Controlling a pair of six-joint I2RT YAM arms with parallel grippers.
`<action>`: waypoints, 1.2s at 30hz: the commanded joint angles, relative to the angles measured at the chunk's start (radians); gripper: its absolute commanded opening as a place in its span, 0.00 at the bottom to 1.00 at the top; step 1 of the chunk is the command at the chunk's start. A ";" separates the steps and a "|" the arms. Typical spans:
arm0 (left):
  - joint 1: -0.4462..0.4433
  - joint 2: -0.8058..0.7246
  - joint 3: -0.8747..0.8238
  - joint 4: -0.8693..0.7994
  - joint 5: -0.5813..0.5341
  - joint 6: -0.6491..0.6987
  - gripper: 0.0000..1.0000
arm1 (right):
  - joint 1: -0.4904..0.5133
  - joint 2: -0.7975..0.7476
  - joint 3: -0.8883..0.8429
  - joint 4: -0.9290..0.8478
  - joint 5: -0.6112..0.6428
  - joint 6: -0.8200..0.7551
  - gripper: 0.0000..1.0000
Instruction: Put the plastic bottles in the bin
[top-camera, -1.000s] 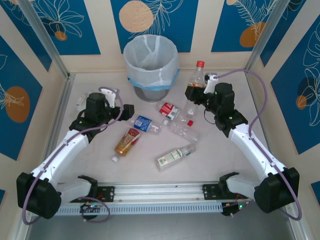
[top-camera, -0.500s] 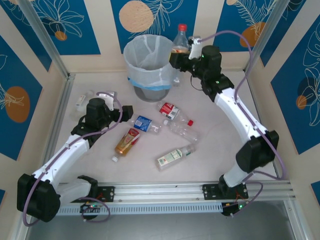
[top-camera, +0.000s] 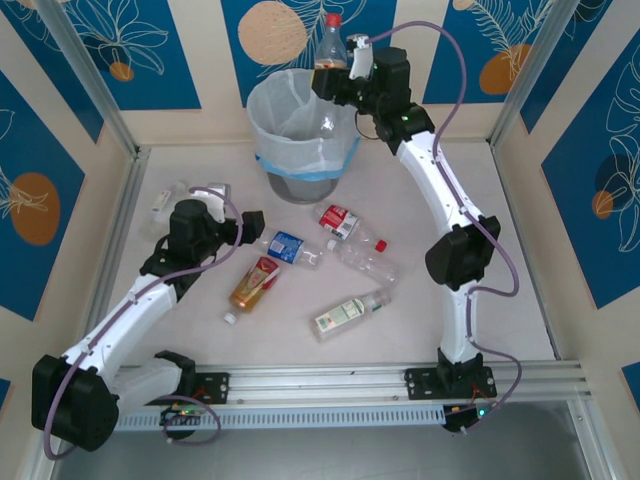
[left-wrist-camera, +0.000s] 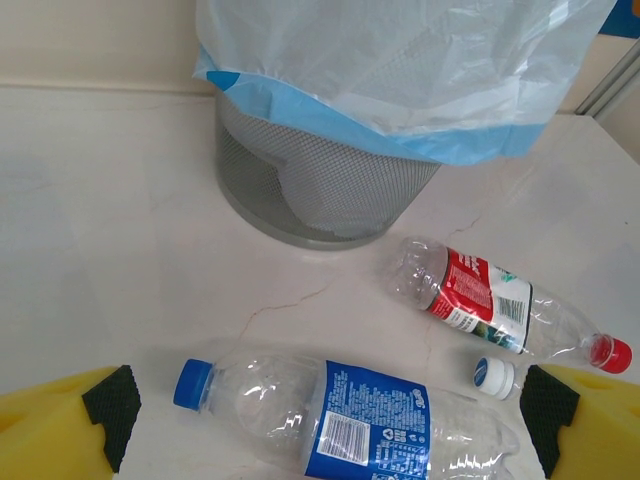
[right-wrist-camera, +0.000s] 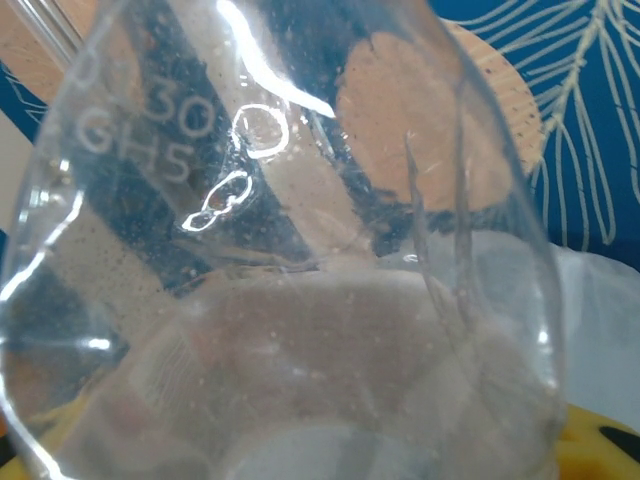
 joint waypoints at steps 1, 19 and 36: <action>-0.004 -0.001 -0.001 0.017 0.027 -0.008 0.99 | 0.005 0.035 0.127 -0.049 -0.090 0.073 0.36; -0.005 0.041 0.051 0.000 0.116 -0.060 0.99 | 0.047 0.265 0.198 0.143 0.055 -0.023 0.40; -0.005 0.041 0.050 0.001 0.086 -0.067 0.99 | 0.056 0.257 0.169 0.033 0.061 -0.078 0.66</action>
